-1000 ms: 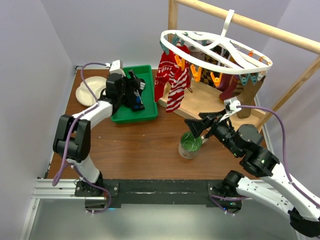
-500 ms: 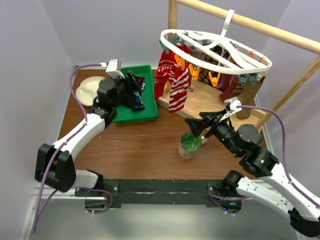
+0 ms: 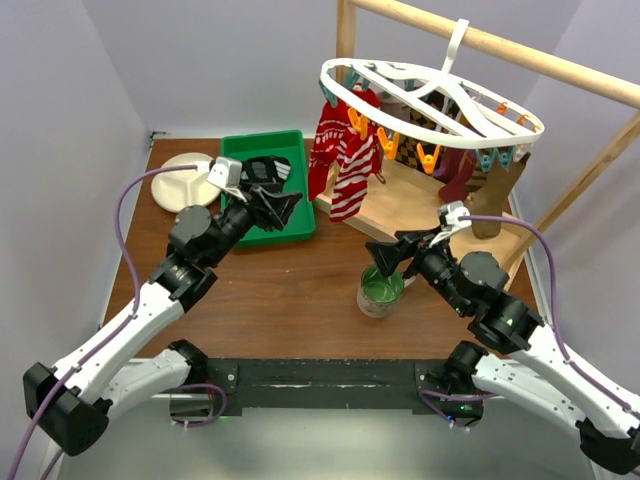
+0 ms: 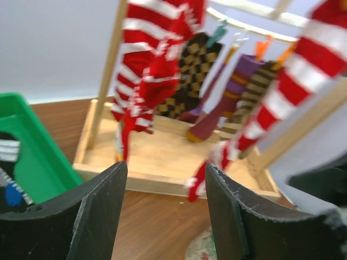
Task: Remove the socks clipped to the hanger
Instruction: Remove the sock from the hanger.
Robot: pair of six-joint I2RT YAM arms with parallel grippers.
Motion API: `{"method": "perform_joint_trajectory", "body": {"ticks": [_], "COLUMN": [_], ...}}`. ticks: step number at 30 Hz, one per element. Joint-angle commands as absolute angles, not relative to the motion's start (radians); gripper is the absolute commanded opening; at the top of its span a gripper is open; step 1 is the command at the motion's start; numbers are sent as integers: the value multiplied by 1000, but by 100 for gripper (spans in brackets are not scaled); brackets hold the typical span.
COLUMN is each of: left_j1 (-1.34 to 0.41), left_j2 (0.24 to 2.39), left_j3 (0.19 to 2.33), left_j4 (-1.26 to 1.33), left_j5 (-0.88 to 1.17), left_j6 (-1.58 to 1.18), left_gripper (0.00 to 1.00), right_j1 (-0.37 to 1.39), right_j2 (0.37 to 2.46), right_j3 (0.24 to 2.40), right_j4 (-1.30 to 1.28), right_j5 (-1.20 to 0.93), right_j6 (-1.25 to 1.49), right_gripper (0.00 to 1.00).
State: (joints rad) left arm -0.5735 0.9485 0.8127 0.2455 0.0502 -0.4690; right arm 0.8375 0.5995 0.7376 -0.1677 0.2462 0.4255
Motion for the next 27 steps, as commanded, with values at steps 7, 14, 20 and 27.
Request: {"method": "perform_joint_trajectory", "body": {"ticks": [7,14,20,27], "left_j1": [-775,-822,-824,-825], "left_j2": [1005,1124,1224,1284], "left_j3": [936,1063,1185,1235], "left_j4": [258,290,314,357], "left_j5": [60,3,3,11], "left_j6": [-353,-279,-258,-264], "left_gripper": [69,69,68,51], "right_j1": [838,836,838,839], "right_j2": [618,635,657,707], "right_j3": [683,686,695,715], "right_j4": [-32,-25,-5,44], "right_j5": [281,293,304,310], "right_j6": [425,414,397,380], "right_gripper": [87,87,87,87]}}
